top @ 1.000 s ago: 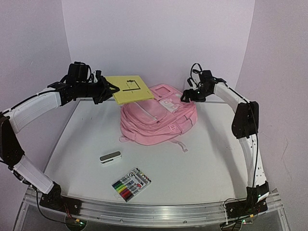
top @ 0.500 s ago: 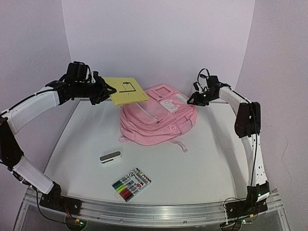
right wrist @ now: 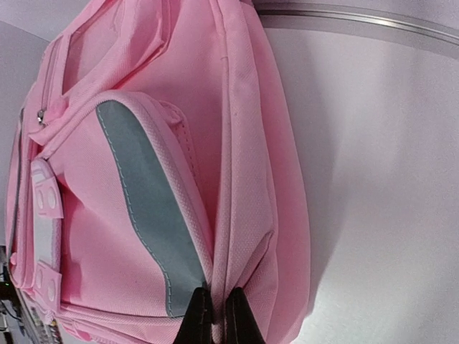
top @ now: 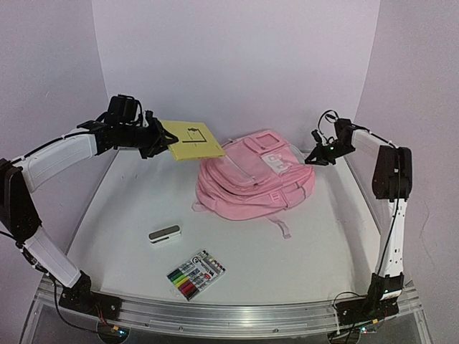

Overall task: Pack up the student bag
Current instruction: Move the student bag to the center of the board, then place the book in the student bag.

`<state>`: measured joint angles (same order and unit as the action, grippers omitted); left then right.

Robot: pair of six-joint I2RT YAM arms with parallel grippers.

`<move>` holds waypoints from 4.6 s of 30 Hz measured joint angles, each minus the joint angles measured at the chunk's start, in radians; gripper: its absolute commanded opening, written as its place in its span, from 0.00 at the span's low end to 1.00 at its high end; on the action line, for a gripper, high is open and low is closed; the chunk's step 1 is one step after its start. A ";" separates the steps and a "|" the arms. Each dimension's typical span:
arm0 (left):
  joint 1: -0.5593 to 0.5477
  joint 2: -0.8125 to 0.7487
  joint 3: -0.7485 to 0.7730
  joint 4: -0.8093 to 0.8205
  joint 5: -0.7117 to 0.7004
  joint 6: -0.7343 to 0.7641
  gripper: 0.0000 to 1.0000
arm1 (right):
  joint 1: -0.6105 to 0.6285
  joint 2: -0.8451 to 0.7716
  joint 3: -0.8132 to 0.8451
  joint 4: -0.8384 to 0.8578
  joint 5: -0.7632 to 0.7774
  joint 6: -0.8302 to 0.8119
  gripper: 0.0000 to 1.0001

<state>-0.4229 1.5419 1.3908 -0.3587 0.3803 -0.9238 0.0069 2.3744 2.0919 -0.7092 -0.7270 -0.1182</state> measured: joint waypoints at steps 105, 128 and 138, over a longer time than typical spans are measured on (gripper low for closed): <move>-0.222 0.836 0.343 0.809 0.194 -0.428 0.01 | 0.484 -0.280 0.064 -0.109 0.062 0.059 0.00; -0.233 0.713 0.279 0.553 0.144 -0.260 1.00 | 0.443 -0.284 0.054 -0.138 -0.022 -0.002 0.00; -0.211 0.301 0.085 0.342 0.093 -0.111 1.00 | 0.404 -0.365 -0.058 -0.144 -0.040 -0.090 0.00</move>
<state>-0.6342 1.8433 1.4754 -0.0166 0.4735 -1.0345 0.4107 2.0095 2.0335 -0.8533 -0.7668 -0.2079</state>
